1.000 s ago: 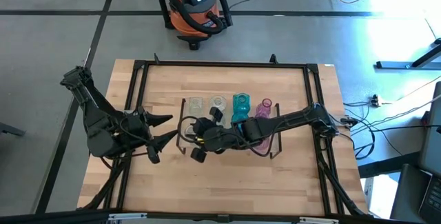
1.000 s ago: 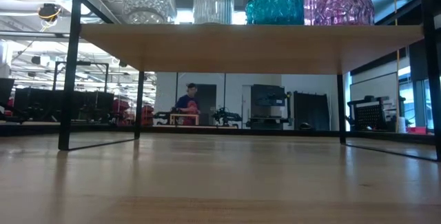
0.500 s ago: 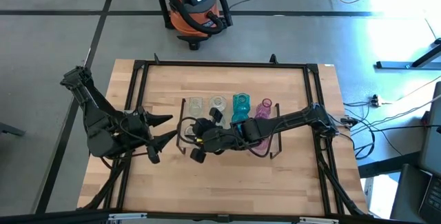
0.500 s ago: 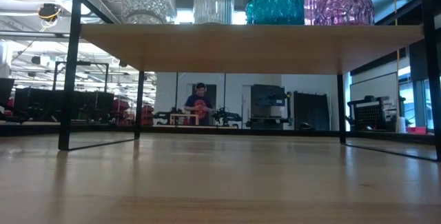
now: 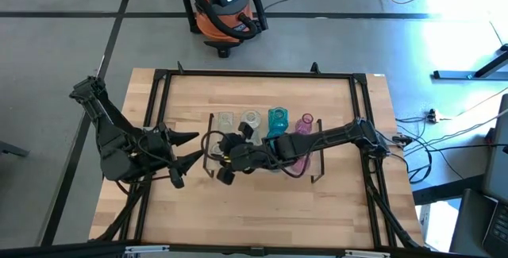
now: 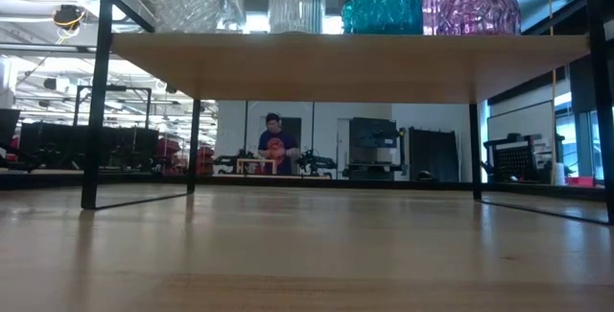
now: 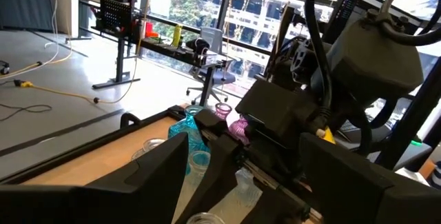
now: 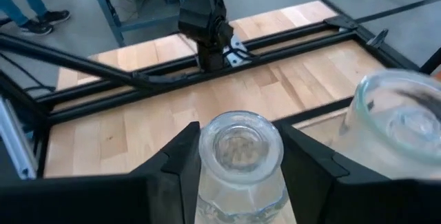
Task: Sort vases onto shelf
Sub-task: Put the transparent vase on the shelf
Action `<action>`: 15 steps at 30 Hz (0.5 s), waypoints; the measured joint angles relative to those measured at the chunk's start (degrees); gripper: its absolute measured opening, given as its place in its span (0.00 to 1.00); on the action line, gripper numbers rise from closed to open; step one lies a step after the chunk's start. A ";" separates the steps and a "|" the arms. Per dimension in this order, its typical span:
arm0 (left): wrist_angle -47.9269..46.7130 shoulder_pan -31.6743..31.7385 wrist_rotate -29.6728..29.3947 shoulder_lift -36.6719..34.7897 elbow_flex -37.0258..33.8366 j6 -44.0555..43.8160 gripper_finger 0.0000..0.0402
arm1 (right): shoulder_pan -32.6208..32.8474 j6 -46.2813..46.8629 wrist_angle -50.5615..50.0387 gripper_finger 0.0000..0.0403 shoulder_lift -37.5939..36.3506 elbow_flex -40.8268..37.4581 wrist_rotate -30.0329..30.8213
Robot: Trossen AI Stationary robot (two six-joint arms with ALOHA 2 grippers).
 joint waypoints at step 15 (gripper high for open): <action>0.25 0.00 0.07 0.00 0.00 0.00 0.67 | 0.03 -1.19 -0.56 0.44 0.02 0.00 0.42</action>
